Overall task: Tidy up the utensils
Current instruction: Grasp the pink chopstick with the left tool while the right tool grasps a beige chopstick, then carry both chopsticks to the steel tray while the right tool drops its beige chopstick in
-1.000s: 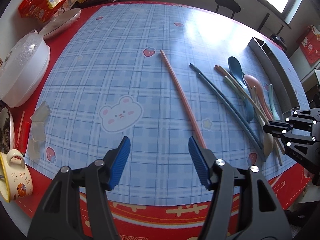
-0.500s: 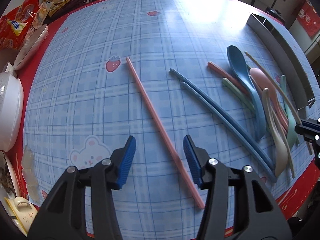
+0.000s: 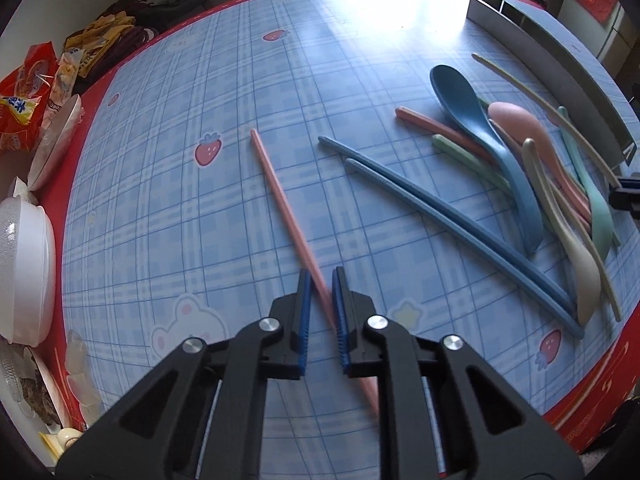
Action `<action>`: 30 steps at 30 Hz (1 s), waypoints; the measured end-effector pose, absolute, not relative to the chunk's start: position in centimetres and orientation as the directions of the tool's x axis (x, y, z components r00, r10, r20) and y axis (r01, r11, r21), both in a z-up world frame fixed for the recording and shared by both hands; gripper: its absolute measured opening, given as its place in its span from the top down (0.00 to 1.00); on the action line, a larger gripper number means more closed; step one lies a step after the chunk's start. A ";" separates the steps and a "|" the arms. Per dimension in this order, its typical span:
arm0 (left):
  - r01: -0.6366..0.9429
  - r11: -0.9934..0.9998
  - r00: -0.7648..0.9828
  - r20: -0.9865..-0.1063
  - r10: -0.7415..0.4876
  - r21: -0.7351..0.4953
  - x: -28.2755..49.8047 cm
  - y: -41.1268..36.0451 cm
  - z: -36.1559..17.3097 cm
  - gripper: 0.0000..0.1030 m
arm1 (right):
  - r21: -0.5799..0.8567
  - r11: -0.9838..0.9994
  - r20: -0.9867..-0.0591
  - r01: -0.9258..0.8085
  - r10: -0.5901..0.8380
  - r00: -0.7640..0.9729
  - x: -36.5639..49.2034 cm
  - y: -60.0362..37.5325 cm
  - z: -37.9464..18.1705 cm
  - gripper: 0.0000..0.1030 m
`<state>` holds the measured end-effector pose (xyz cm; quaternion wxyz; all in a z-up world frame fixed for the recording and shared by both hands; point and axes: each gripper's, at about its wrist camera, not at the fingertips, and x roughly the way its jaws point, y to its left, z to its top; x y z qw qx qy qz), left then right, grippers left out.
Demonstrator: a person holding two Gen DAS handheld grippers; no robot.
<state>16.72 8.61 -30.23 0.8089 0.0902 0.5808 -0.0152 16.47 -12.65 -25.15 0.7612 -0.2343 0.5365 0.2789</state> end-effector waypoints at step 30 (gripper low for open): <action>0.139 0.985 0.332 -0.942 0.047 0.098 13.3 9.3 -30.0 0.90 | 0.026 0.748 -0.949 -0.664 0.227 0.218 17.1 -13.2 -25.3 0.94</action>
